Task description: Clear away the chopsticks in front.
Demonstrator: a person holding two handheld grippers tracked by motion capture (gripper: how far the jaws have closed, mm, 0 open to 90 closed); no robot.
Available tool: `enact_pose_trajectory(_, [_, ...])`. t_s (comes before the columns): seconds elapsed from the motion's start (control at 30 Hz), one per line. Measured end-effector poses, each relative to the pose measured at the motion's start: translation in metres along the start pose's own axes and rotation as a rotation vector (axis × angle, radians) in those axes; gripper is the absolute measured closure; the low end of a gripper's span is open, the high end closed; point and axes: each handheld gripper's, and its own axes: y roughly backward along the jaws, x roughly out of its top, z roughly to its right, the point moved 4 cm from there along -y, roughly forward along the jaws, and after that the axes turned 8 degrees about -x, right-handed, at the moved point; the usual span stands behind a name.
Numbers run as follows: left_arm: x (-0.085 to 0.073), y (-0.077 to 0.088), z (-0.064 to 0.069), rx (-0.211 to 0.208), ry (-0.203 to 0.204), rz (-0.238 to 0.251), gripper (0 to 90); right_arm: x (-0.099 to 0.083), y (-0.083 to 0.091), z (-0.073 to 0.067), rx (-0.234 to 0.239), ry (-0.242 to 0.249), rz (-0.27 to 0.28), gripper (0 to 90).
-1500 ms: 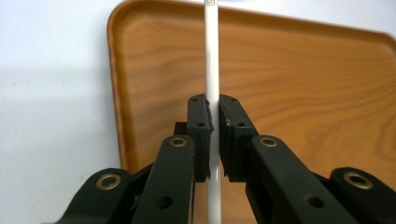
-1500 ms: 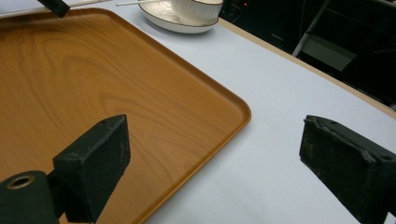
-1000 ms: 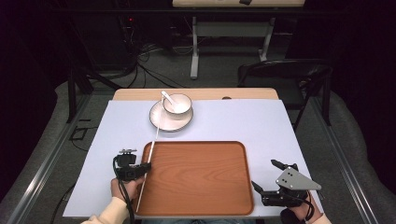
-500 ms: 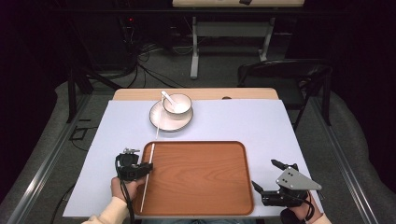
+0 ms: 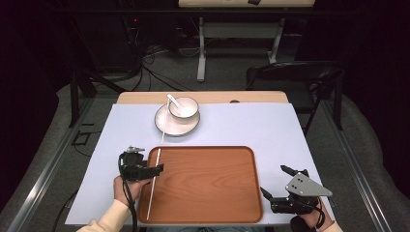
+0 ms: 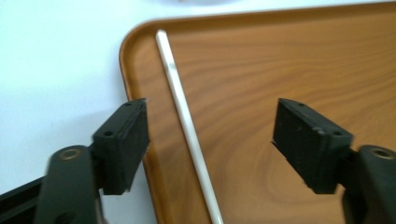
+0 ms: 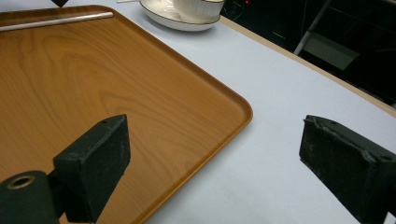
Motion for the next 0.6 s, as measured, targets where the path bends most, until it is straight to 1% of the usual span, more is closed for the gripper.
enact_pose_trajectory(0.07, [0.006, 0.001, -0.002, -0.003, -0.004, 0.000, 21.7, 0.000, 0.000, 0.000, 0.000, -0.001, 0.000, 8.2])
enact_pose_trajectory(0.1, [0.009, 0.001, -0.004, -0.006, -0.012, 0.000, 20.6, 0.000, 0.000, 0.000, -0.001, 0.000, -0.002, 8.2])
enact_pose_trajectory(0.17, [0.018, 0.003, -0.006, 0.011, -0.016, 0.010, 14.8, 0.000, 0.001, 0.001, -0.001, 0.000, -0.002, 8.2])
enact_pose_trajectory(0.23, [0.028, 0.006, -0.009, 0.015, -0.026, 0.020, 12.1, 0.000, 0.000, 0.000, 0.000, 0.000, -0.002, 8.2])
enact_pose_trajectory(0.3, [0.039, 0.008, -0.011, 0.025, -0.042, 0.024, 10.5, 0.000, 0.001, 0.001, 0.000, -0.002, -0.002, 8.2])
enact_pose_trajectory(0.37, [0.051, 0.010, -0.014, 0.033, -0.050, 0.037, 9.4, 0.000, 0.001, 0.001, 0.000, -0.003, 0.002, 8.1])
enact_pose_trajectory(0.43, [0.062, 0.012, -0.017, 0.035, -0.043, 0.054, 8.7, 0.000, 0.002, 0.001, 0.002, -0.007, 0.008, 8.0])
enact_pose_trajectory(0.53, [0.079, 0.012, -0.021, 0.040, -0.055, 0.060, 8.6, 0.000, 0.002, 0.002, -0.005, -0.017, 0.020, 8.0])
enact_pose_trajectory(0.6, [0.090, 0.009, -0.024, 0.041, -0.060, 0.052, 8.2, 0.000, 0.003, 0.003, -0.007, -0.019, 0.023, 8.0])
